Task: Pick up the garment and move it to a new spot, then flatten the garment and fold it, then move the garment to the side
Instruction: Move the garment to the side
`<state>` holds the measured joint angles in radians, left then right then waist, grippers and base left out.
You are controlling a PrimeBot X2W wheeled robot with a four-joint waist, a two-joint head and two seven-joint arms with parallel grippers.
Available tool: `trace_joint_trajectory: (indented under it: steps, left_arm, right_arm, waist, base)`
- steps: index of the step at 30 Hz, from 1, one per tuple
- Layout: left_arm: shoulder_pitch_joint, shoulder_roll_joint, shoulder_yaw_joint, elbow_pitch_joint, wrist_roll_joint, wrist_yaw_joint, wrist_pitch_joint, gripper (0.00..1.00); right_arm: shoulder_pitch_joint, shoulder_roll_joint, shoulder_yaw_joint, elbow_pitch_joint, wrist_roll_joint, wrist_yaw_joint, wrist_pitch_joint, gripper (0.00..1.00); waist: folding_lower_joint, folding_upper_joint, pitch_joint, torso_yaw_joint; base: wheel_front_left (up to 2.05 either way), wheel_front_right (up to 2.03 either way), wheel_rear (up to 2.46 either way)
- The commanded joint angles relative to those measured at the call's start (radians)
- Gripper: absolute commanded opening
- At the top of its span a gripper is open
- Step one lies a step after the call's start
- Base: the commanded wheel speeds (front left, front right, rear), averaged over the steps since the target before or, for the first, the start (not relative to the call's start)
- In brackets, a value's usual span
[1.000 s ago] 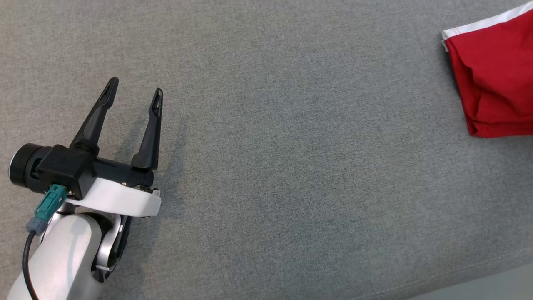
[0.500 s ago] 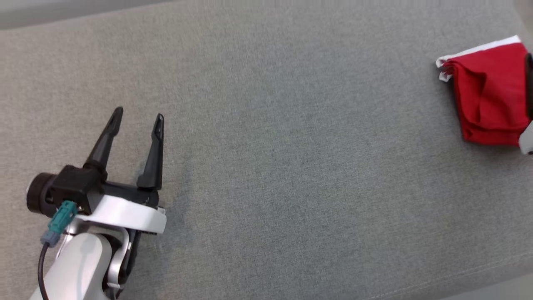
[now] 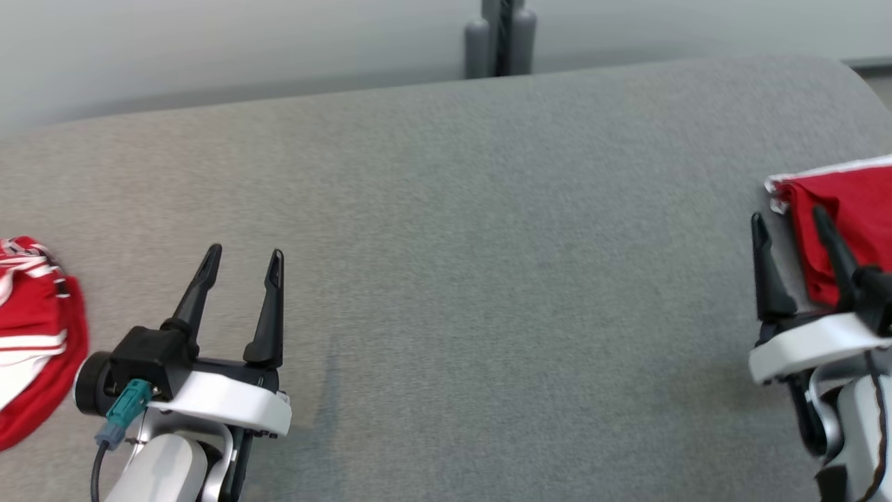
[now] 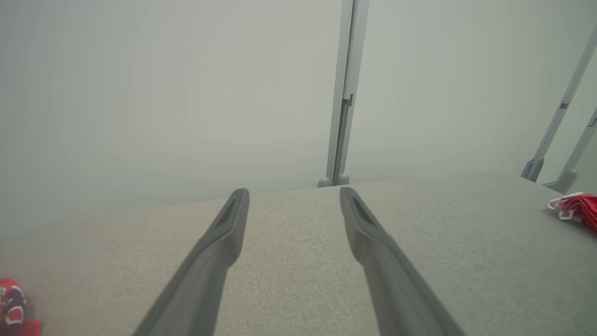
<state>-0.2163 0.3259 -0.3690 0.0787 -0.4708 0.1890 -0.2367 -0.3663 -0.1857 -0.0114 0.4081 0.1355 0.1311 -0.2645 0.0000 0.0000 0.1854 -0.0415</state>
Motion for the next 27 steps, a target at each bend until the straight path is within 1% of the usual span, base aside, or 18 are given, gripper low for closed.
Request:
trace_joint_trajectory:
  steps: [1, 4, 9, 16, 19, 27]
  left_arm:
    - [0.012, -0.003, 0.000, 0.010, -0.007, 0.003, -0.003, 1.00]
    - [0.033, -0.008, -0.005, 0.022, -0.012, 0.006, -0.006, 1.00]
    - [0.067, 0.001, -0.003, 0.043, -0.019, 0.013, -0.003, 1.00]
    - [0.115, 0.021, -0.005, 0.058, -0.033, 0.016, 0.010, 1.00]
    - [0.129, 0.029, 0.001, 0.053, -0.043, 0.009, 0.008, 1.00]
    - [0.162, 0.046, 0.014, 0.057, -0.056, 0.011, 0.006, 1.00]
  right_arm:
    - [0.035, 0.012, -0.001, -0.023, -0.002, -0.001, 0.002, 1.00]
    - [0.099, 0.036, -0.007, -0.069, -0.003, -0.001, 0.018, 1.00]
    - [0.188, 0.069, -0.013, -0.137, 0.001, -0.001, 0.055, 1.00]
    - [0.310, 0.098, -0.018, -0.230, 0.018, -0.001, 0.101, 1.00]
    - [0.359, 0.105, -0.028, -0.278, 0.015, -0.001, 0.120, 1.00]
    - [0.428, 0.119, -0.033, -0.364, 0.014, -0.001, 0.152, 1.00]
  waist:
    - [0.0000, 0.0000, -0.056, 0.056]
    - [0.0000, 0.0000, -0.093, 0.087]
    - [0.0000, 0.0000, -0.139, 0.108]
    - [0.0000, 0.0000, -0.194, 0.117]
    - [0.0000, 0.0000, -0.205, 0.115]
    - [0.0000, 0.0000, -0.229, 0.105]
  base:
    - [0.00, 0.00, 0.00]
    - [0.00, 0.00, 0.00]
    - [0.00, 0.00, 0.00]
    - [0.00, 0.00, 0.00]
    - [0.00, 0.00, 0.00]
    - [0.00, 0.00, 0.00]
